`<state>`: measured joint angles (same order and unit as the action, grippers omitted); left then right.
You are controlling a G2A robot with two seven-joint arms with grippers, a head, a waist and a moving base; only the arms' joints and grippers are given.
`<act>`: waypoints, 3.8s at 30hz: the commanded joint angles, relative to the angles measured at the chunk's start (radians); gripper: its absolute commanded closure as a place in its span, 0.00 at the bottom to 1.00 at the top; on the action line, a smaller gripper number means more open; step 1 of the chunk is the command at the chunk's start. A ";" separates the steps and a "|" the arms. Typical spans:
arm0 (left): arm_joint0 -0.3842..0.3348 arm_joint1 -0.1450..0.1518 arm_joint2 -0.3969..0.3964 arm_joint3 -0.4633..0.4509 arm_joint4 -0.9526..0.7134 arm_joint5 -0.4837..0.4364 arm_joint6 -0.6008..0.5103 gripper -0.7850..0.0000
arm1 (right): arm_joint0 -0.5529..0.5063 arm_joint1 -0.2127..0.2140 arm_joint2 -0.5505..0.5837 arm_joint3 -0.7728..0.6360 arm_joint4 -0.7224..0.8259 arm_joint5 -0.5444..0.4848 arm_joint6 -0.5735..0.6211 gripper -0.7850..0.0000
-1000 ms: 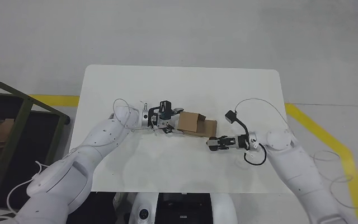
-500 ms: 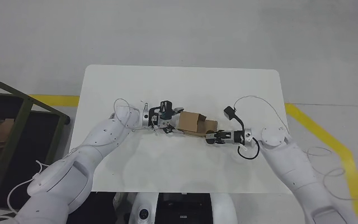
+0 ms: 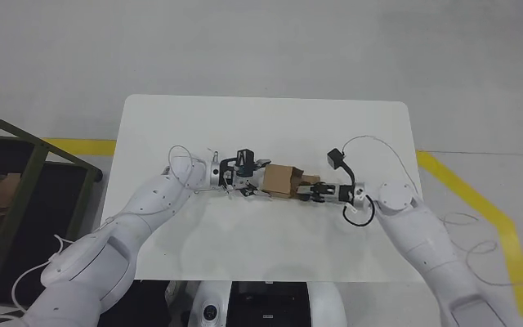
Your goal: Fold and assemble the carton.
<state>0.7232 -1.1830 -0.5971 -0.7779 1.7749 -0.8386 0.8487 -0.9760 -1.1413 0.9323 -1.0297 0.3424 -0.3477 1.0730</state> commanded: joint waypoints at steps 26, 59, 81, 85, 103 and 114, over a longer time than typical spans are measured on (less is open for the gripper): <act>-0.005 -0.011 0.010 -0.010 -0.013 -0.008 -0.024 0.18 | 0.128 -0.072 -0.082 0.218 0.070 -0.090 0.067 0.93; -0.003 -0.015 0.010 -0.006 -0.017 0.002 -0.023 0.22 | 0.088 -0.058 -0.036 0.127 -0.010 -0.026 -0.044 1.00; 0.001 -0.014 0.004 -0.012 -0.022 -0.002 -0.034 0.22 | 0.136 -0.080 -0.026 0.261 0.041 -0.098 0.009 1.00; 0.001 -0.015 0.005 -0.013 -0.022 -0.002 -0.034 0.23 | 0.099 -0.047 0.045 0.220 0.031 -0.113 0.001 1.00; 0.001 -0.019 0.008 -0.014 -0.025 -0.003 -0.031 0.22 | -0.082 0.035 0.144 -0.100 -0.133 0.141 0.042 1.00; 0.004 -0.019 0.010 -0.022 -0.023 -0.008 -0.028 0.24 | 0.026 -0.009 0.045 -0.008 -0.105 0.128 0.016 1.00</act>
<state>0.7269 -1.2019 -0.5879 -0.7998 1.7518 -0.8469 0.8197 -0.9579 -1.1477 0.9850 -1.0439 0.2385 -0.2187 1.0868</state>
